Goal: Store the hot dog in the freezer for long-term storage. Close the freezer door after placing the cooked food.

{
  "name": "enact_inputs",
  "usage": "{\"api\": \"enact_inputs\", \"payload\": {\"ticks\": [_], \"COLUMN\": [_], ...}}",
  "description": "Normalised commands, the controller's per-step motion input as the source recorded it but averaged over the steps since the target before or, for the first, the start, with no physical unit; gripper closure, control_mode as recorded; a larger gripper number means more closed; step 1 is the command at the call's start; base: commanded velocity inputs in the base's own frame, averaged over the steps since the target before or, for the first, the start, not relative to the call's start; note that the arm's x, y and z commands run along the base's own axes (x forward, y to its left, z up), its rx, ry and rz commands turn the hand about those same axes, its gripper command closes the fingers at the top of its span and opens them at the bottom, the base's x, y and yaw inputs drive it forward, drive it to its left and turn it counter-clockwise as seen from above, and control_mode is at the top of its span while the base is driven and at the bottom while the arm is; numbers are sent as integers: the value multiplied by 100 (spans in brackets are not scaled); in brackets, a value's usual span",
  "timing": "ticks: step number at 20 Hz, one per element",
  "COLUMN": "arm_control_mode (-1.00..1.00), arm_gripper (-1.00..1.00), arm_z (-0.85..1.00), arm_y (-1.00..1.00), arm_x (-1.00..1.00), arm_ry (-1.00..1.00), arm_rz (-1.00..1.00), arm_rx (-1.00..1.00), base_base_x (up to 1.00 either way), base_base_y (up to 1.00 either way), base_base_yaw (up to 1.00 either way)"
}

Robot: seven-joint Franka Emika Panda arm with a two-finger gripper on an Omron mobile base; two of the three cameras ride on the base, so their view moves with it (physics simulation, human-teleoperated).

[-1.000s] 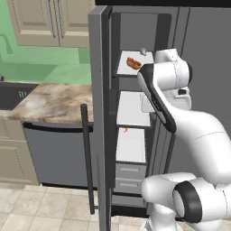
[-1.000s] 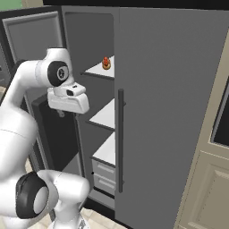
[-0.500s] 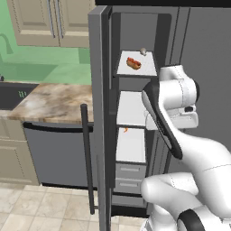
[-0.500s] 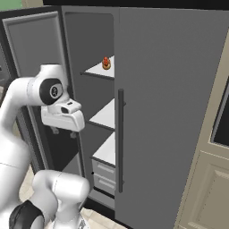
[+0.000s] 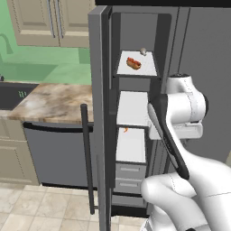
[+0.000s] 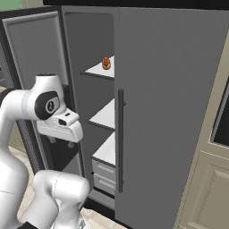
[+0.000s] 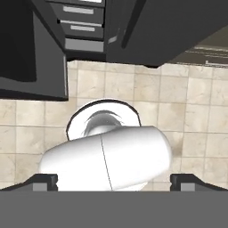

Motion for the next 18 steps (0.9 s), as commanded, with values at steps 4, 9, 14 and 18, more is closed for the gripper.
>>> {"api": "enact_inputs", "payload": {"ticks": [4,9,14,18], "arm_control_mode": [-100,-100,-100,-100], "arm_gripper": [-100,-100,-100,-100], "arm_z": [-7,-19,-36,-23], "arm_y": [-1,0,0,0], "arm_x": [0,0,0,0], "arm_ry": [0,0,1,3], "arm_rz": [4,0,0,0], "arm_rx": [4,0,0,0], "base_base_x": [0,0,0,0], "base_base_y": [0,0,0,0], "base_base_yaw": [0,0,0,0]}}
